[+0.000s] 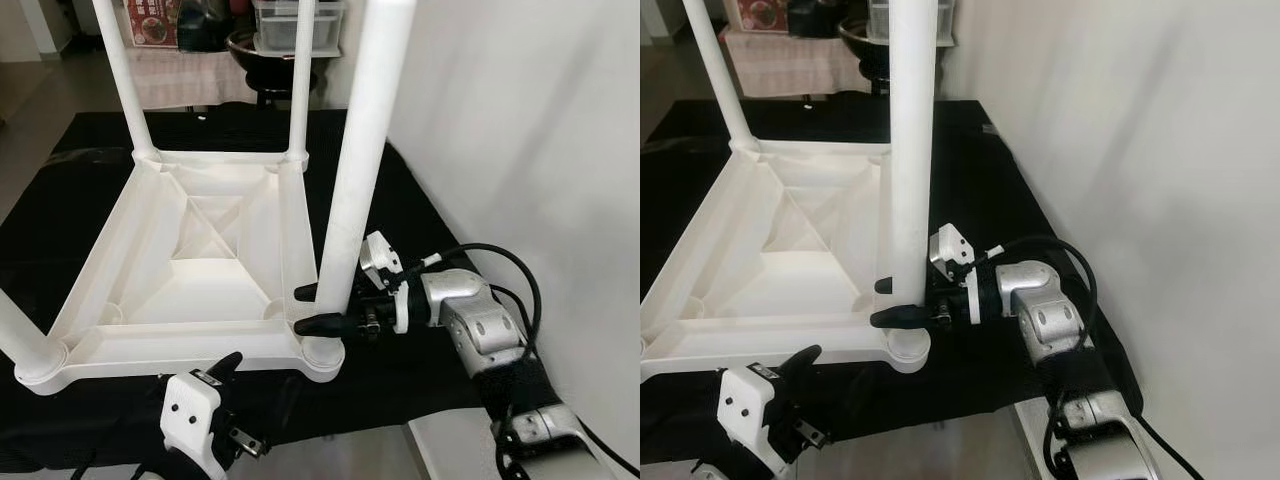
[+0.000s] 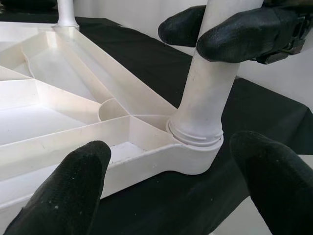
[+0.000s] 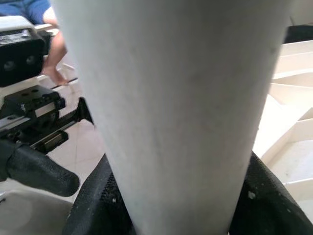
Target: Building children table
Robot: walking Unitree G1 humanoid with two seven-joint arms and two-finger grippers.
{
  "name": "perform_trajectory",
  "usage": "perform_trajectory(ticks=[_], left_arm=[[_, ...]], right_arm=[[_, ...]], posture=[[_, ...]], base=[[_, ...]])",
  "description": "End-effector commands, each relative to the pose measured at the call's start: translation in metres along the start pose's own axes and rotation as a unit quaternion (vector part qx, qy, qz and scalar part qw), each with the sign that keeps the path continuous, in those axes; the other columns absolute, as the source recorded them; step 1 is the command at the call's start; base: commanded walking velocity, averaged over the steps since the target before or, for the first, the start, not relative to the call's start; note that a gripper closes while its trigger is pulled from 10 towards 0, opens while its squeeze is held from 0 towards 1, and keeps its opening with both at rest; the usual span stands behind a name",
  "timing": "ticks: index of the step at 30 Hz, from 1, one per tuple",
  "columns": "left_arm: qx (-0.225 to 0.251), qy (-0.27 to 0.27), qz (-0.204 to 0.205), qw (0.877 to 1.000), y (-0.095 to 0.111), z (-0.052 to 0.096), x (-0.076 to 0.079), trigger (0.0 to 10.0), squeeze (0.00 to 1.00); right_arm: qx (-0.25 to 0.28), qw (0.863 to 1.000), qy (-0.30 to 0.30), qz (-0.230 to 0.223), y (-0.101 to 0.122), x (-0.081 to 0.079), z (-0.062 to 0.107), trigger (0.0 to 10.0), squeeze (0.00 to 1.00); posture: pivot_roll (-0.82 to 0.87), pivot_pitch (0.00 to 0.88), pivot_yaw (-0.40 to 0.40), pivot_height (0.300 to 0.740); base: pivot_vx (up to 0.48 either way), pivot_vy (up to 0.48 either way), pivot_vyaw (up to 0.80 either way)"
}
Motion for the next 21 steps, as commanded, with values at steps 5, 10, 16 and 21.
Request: perform_trajectory(ticks=[5, 10, 16, 21], left_arm=[[-0.002, -0.003, 0.005, 1.000, -0.001, 0.000, 0.002, 10.0, 0.00], [-0.001, -0.002, 0.004, 1.000, 0.000, -0.002, -0.002, 10.0, 0.00], [0.000, -0.004, 0.000, 1.000, 0.000, -0.005, -0.006, 10.0, 0.00], [0.004, 0.002, -0.003, 1.000, 0.000, -0.008, -0.008, 10.0, 0.00]], right_arm=[[0.011, 0.995, -0.102, -0.010, 0.004, 0.003, 0.019, 0.0, 0.00], [0.013, 0.966, -0.255, -0.047, 0.000, -0.008, 0.016, 0.0, 0.00], [-0.089, 0.861, -0.493, -0.089, -0.036, -0.035, 0.005, 0.0, 0.00], [-0.076, 0.864, -0.489, -0.088, -0.033, -0.019, -0.004, 0.0, 0.00]], posture=[[0.04, 0.138, -0.086, 0.740], [0.03, 0.135, -0.086, 0.740], [0.02, 0.119, -0.073, 0.740], [0.03, 0.104, -0.087, 0.740]], base=[[0.000, 0.000, 0.00], [0.000, 0.000, 0.00], [0.000, 0.000, 0.00], [0.000, 0.000, 0.00]])
Point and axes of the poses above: a point about 5 cm out from each wrist's last joint towards the gripper, its own z axis pointing back from the gripper into the wrist, its own y axis along the axis of the wrist's last joint, x = y × z, the point moved 3 cm from there along -z, pointing out of the wrist towards the gripper, and after that the axes turned 10 degrees about z, right-handed, at the moved point
